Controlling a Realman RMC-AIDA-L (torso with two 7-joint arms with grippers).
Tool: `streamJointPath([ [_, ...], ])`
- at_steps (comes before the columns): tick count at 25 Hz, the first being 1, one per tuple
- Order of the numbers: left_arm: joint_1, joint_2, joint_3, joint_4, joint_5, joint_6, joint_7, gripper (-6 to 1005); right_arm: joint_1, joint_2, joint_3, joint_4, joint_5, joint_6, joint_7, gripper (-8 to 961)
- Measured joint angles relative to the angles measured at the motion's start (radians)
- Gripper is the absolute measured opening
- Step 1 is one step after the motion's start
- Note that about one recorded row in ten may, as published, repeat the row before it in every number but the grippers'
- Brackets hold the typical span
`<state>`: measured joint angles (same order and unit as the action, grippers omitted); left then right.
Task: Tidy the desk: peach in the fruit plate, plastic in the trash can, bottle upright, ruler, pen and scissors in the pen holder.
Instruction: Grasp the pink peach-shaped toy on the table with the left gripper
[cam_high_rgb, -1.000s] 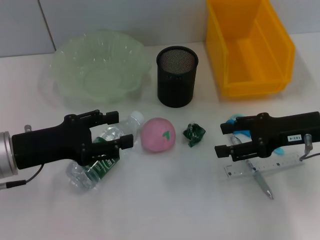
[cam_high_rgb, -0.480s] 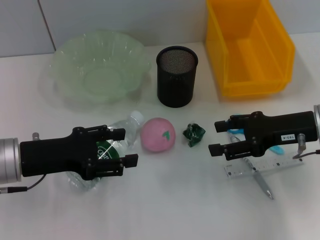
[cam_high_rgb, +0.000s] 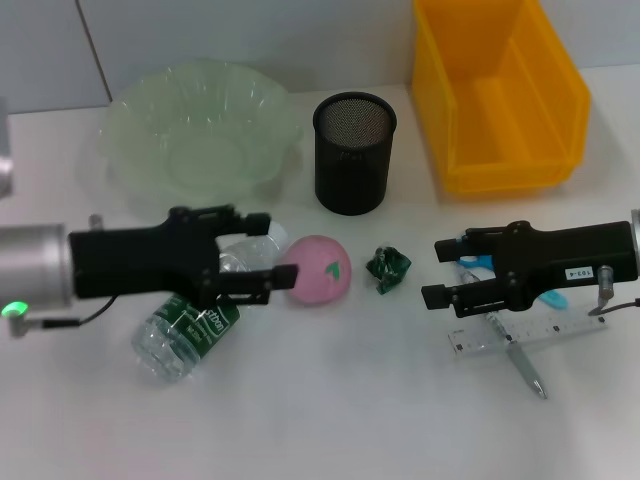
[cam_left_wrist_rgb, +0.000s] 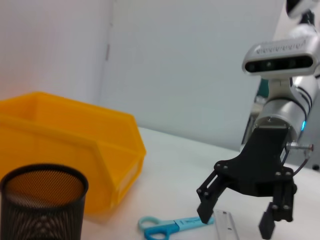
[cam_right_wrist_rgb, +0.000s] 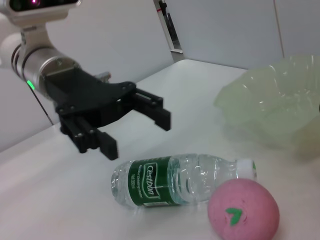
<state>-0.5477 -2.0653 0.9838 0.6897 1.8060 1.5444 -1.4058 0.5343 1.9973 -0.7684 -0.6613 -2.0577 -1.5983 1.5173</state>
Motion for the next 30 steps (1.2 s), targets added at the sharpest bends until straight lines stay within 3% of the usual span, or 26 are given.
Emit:
streamJointPath([
  [2,-0.060,-0.001,0.053,0.010,0.019,-0.056,-0.020,771,-0.001,-0.001,0.000,0.000,0.000,0.000,0.001,817],
  [5,-0.090,-0.005,0.115,0.028,0.035,-0.115,-0.044,769,-0.002,-0.004,0.000,0.000,0.000,0.000,0.007,817],
  [6,-0.118,-0.006,0.207,0.055,0.044,-0.189,-0.075,769,-0.002,-0.005,0.000,0.000,-0.001,0.000,0.009,817],
  [8,-0.134,-0.007,0.287,0.088,0.056,-0.252,-0.114,768,-0.002,-0.007,0.004,0.000,-0.002,0.000,0.012,817],
  [9,-0.134,-0.007,0.287,0.088,0.056,-0.252,-0.114,767,-0.002,-0.007,0.004,0.000,-0.002,0.000,0.012,817],
  [12,-0.157,-0.009,0.442,0.166,0.146,-0.364,-0.220,765,-0.003,-0.008,0.015,0.000,-0.004,0.001,0.015,816],
  [16,-0.172,-0.013,0.571,0.206,0.223,-0.492,-0.311,763,-0.009,-0.008,0.025,0.000,-0.004,0.000,0.016,816],
  [23,-0.189,-0.013,0.650,0.221,0.316,-0.559,-0.410,758,-0.013,-0.008,0.025,0.000,-0.005,0.000,0.018,816],
  [30,-0.202,-0.013,0.659,0.210,0.338,-0.547,-0.438,754,-0.011,-0.008,0.026,0.000,-0.006,0.000,0.018,815],
])
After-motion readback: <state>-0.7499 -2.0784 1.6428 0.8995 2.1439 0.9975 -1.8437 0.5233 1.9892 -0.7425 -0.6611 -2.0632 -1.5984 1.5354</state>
